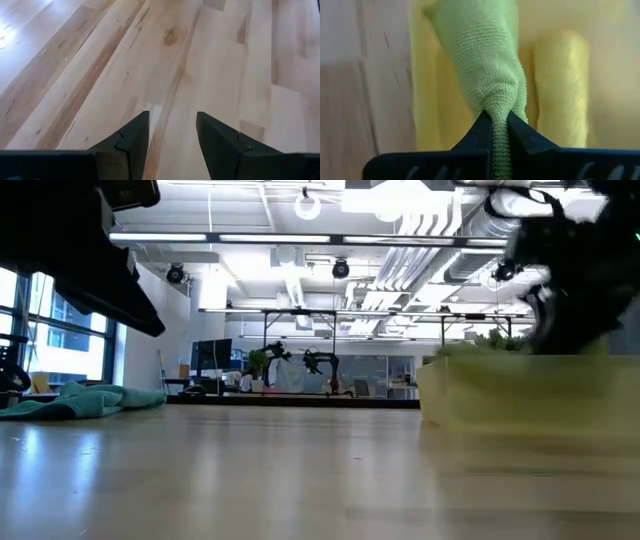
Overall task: Roll microfiber towels into tight, uniform cylinder then place into a basket
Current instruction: Put the green microfiber towel into the yellow bin
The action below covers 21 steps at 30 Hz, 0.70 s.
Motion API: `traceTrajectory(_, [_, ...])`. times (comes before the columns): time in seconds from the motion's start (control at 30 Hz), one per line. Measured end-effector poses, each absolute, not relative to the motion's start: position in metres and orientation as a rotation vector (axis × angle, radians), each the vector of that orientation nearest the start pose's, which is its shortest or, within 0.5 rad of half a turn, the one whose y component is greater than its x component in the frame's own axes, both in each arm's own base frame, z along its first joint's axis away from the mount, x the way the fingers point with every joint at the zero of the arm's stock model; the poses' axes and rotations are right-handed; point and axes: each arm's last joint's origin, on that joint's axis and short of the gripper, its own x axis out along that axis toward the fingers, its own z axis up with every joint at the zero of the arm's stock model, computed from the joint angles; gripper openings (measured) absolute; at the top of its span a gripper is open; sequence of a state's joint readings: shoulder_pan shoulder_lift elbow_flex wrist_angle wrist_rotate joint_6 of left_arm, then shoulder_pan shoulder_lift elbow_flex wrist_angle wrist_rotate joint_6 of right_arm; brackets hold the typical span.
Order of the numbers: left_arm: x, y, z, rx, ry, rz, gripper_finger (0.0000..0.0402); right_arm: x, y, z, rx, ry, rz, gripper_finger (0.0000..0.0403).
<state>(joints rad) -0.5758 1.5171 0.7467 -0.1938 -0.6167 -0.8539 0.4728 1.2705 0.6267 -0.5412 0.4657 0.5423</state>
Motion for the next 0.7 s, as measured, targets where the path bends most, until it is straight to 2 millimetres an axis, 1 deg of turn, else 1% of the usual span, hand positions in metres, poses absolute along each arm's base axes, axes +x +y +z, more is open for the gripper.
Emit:
traceTrajectory(0.07, [0.242, -0.134, 0.165, -0.273, 0.703, 0.368, 0.0152, 0.187, 0.082, 0.160, -0.015, 1.027, -0.263, 0.0001])
traceTrajectory(0.17, [0.243, -0.131, 0.165, -0.278, 0.701, 0.377, 0.0152, 0.182, 0.081, 0.152, 0.006, 1.054, -0.261, 0.0001])
traceTrajectory(0.27, [0.244, -0.129, 0.165, -0.282, 0.703, 0.384, 0.0152, 0.183, 0.081, 0.151, 0.012, 1.043, -0.243, 0.0001])
traceTrajectory(0.43, [0.246, -0.125, 0.164, -0.293, 0.719, 0.386, 0.0152, 0.184, 0.084, 0.151, 0.045, 1.076, -0.154, 0.0006])
traceTrajectory(0.53, [0.247, -0.123, 0.164, -0.293, 0.722, 0.394, 0.0152, 0.183, 0.085, 0.150, 0.033, 1.091, -0.115, 0.0035])
traceTrajectory(0.7, [0.248, -0.117, 0.163, -0.288, 0.734, 0.420, 0.0152, 0.185, 0.085, 0.154, 0.031, 1.094, -0.116, 0.0128])
